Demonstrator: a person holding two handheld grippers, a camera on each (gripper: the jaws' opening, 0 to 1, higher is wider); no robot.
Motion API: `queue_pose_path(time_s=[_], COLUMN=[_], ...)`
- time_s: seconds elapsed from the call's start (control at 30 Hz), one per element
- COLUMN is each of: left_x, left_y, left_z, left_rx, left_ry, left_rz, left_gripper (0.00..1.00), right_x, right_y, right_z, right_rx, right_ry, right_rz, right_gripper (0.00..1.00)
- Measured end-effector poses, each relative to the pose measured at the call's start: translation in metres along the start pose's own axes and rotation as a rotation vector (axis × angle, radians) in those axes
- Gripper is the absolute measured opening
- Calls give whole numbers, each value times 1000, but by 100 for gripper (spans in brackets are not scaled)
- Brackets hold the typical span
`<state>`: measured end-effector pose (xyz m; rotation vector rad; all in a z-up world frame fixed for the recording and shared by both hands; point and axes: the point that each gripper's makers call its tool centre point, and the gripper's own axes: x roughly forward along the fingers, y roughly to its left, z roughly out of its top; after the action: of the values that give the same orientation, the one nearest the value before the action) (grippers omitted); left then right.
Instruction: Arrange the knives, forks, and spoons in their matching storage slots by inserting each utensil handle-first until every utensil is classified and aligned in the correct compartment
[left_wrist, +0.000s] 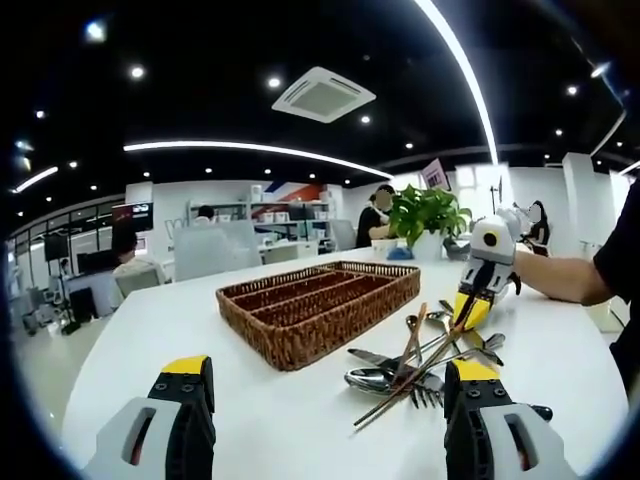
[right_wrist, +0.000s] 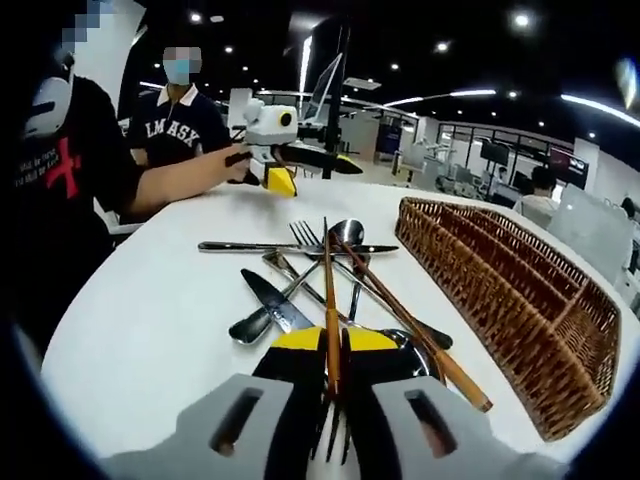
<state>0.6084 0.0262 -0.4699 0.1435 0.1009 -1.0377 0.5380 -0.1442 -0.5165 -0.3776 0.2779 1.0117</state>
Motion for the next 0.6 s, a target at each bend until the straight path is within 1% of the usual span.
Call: queue_pose_path(time_s=[0.03, 0.07, 0.1, 0.13, 0.17, 0.27, 0.33, 0.6], left_x=[0, 0, 0, 1, 1, 1, 1, 1], left_y=[0, 0, 0, 0, 0, 0, 0, 0], left_z=[-1, 0, -1, -1, -1, -2, -1, -2], left_rx=[3, 3, 2, 3, 3, 3, 1, 2], left_ry=[4, 2, 2, 5, 5, 7, 4, 5], left_rz=[-1, -1, 0, -1, -1, -2, 0, -1], left_gripper=[100, 100, 100, 100, 100, 100, 100, 100], right_x=[3, 3, 4, 5, 2, 5, 4, 5], right_y=[6, 10, 11, 11, 16, 18, 18, 18], right_z=[0, 0, 0, 1, -2, -2, -2, -1], right_rx=[-46, -40, -36, -7, 6, 52, 53, 5], right_ry=[8, 9, 8, 10, 37, 38, 37, 34], right_rz=[9, 42, 42, 52, 80, 110, 107, 108], right_gripper=[7, 8, 9, 10, 9, 6, 6, 5])
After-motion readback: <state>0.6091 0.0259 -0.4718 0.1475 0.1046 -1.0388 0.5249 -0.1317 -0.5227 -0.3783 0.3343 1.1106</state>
